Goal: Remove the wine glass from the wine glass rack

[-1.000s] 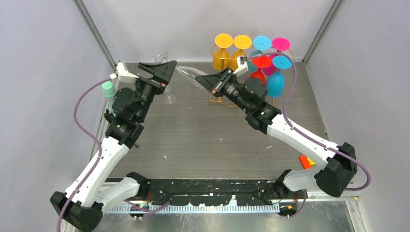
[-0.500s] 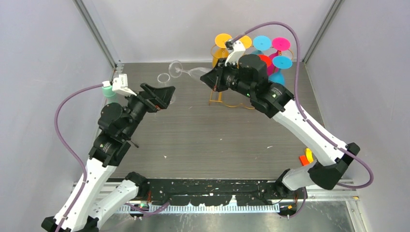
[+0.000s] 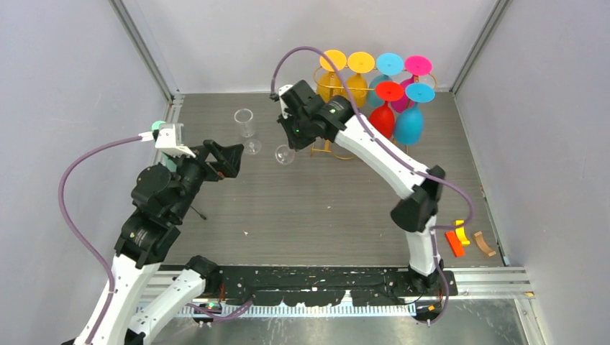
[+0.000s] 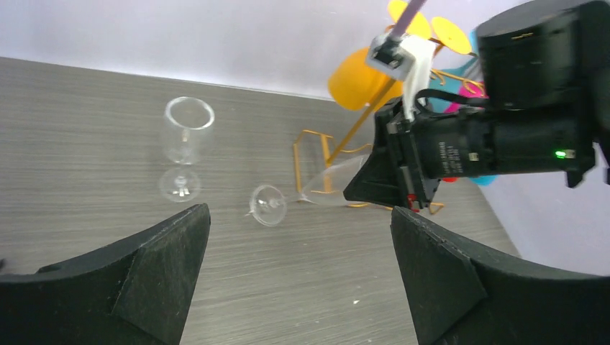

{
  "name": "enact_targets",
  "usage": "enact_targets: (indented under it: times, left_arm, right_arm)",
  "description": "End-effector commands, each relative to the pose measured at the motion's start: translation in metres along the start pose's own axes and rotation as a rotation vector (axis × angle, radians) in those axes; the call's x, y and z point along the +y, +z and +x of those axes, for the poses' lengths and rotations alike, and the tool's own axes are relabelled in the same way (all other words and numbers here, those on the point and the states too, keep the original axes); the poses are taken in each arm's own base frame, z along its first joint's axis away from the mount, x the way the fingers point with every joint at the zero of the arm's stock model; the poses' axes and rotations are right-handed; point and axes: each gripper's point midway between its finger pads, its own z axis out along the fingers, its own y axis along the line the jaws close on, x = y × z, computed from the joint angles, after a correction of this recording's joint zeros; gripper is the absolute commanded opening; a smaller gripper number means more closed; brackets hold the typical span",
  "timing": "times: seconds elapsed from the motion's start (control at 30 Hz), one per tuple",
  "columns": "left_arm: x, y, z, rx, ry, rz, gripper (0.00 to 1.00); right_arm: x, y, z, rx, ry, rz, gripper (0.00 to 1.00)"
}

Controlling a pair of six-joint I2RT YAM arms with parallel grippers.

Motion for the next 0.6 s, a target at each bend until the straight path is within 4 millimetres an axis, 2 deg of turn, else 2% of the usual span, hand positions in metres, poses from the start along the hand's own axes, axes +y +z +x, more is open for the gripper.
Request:
enact_targets:
  times: [0.0, 0.03, 0.07, 0.1, 0.13, 0.23, 0.43, 0.57]
  left_arm:
    - [0.028, -0.017, -0.003, -0.030, 0.094, -0.118, 1.00]
    - [0.032, -0.020, -0.003, -0.037, 0.099, -0.130, 1.00]
    - [0.035, -0.022, -0.002, -0.039, 0.104, -0.139, 1.00]
    - [0.036, -0.025, -0.002, -0.045, 0.105, -0.144, 1.00]
    - [0.038, -0.027, -0.002, -0.051, 0.107, -0.145, 1.00]
    - [0.042, -0.031, 0.001, -0.057, 0.118, -0.153, 1.00]
    - [0.045, -0.037, 0.004, -0.052, 0.125, -0.158, 1.00]
    - [0.046, -0.038, 0.008, -0.047, 0.125, -0.158, 1.00]
  right_arm:
    - [-0.004, -0.002, -0.010, 0.018, -0.057, 0.028, 0.00]
    - [-0.003, 0.011, -0.006, 0.045, -0.058, 0.031, 0.01]
    - [-0.001, 0.010, -0.013, 0.025, -0.055, 0.022, 0.00]
    - [0.000, 0.022, -0.008, 0.051, -0.056, 0.023, 0.00]
    - [0.001, 0.023, -0.013, 0.038, -0.056, 0.016, 0.00]
    - [0.003, 0.044, -0.012, 0.050, -0.068, 0.017, 0.00]
    - [0.000, 0.061, -0.013, 0.049, -0.093, 0.031, 0.01]
    - [-0.002, 0.066, -0.010, 0.061, -0.123, 0.038, 0.05]
